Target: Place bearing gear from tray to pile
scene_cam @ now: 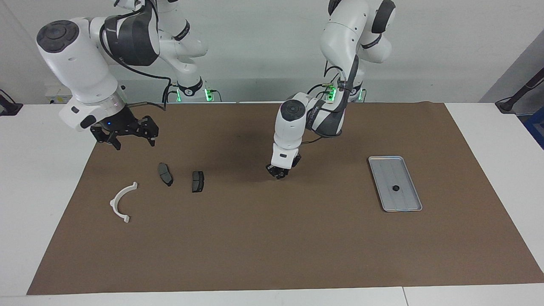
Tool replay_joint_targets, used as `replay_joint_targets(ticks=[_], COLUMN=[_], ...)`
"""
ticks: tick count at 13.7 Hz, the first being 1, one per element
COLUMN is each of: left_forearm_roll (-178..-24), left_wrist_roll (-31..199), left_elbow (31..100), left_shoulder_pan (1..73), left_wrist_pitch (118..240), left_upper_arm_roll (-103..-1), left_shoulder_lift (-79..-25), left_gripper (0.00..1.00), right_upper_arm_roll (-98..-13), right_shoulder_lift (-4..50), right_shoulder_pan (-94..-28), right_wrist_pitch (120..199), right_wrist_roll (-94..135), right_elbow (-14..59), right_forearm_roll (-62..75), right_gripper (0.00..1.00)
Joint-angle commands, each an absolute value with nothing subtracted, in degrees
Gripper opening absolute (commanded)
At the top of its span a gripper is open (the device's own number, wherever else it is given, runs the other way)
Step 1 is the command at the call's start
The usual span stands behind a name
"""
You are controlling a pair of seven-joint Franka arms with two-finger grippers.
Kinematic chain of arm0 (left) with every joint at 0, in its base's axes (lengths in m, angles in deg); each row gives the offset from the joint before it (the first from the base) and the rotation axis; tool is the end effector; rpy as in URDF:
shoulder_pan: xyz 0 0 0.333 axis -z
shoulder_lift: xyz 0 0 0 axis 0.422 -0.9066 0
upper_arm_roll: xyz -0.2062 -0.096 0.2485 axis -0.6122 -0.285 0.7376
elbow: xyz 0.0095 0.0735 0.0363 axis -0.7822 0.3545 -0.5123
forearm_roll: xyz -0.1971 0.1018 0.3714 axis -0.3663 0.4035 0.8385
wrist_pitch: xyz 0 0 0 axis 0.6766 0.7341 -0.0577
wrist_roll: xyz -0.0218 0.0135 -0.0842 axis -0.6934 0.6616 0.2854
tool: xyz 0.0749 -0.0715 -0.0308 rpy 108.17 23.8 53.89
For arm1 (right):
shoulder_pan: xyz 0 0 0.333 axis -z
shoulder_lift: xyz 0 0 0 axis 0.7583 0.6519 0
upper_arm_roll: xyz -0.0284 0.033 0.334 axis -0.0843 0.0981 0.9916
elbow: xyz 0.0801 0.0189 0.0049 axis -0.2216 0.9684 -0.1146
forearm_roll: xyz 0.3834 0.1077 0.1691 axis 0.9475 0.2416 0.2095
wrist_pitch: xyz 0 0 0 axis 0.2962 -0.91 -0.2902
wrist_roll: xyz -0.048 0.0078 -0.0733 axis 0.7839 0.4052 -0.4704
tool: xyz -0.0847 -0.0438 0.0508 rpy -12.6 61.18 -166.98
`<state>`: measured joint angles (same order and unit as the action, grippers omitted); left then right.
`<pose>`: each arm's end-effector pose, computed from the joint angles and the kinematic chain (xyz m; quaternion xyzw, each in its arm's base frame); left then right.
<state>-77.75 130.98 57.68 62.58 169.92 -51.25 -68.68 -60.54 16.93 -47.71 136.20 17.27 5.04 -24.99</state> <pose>0.5431 -0.4466 0.3034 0.9776 0.2088 -0.0020 0.0266 0.6525 -0.0005 0.5800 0.9988 0.0457 -0.0151 0.0053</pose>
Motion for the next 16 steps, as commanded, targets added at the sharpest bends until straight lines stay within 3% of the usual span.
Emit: replay_joint_targets(ticks=[1,5,6,7,8,10,13,16], left_forearm_roll=[-76.76,-76.85,-76.76,-76.76,-76.67,-73.62,-73.16,-73.25], left_wrist_roll=[133.05,133.14,133.14,133.32,133.49,133.15,126.95,111.57], left_elbow=[60.04,60.58,60.58,60.58,60.41,59.53,61.10,69.08], left_shoulder_pan=[64.25,64.86,64.86,64.86,64.86,64.17,58.91,49.86], left_wrist_pitch=[172.17,172.62,172.62,172.62,172.01,168.51,161.65,161.72], left_upper_arm_roll=[-50.49,-50.40,-50.40,-50.40,-50.31,-50.13,-50.13,-50.31], left_shoulder_lift=[-68.40,-68.84,-68.84,-68.84,-68.76,-68.06,-62.53,-54.63], left_gripper=[0.11,0.17,0.30,0.53,0.99,1.00,1.00,1.00], right_upper_arm_roll=[-59.06,-58.54,-58.53,-58.53,-58.53,-58.18,-58.18,-58.10], right_shoulder_lift=[17.97,19.12,19.56,20.00,20.43,21.05,22.63,24.30], right_shoulder_pan=[-47.47,-48.69,-49.31,-49.57,-50.10,-50.89,-54.31,-58.44], right_wrist_pitch=[137.71,139.12,139.12,139.12,139.29,140.52,142.27,143.95], right_wrist_roll=[13.68,9.56,7.89,6.57,5.42,2.88,-3.44,-11.87], right_elbow=[5.03,5.03,5.03,4.94,4.94,4.94,4.85,4.85], right_forearm_roll=[-25.58,-25.93,-26.02,-26.11,-26.11,-26.02,-26.46,-27.68], right_gripper=[1.00,1.00,1.00,1.00,1.00,1.00,1.00,1.00])
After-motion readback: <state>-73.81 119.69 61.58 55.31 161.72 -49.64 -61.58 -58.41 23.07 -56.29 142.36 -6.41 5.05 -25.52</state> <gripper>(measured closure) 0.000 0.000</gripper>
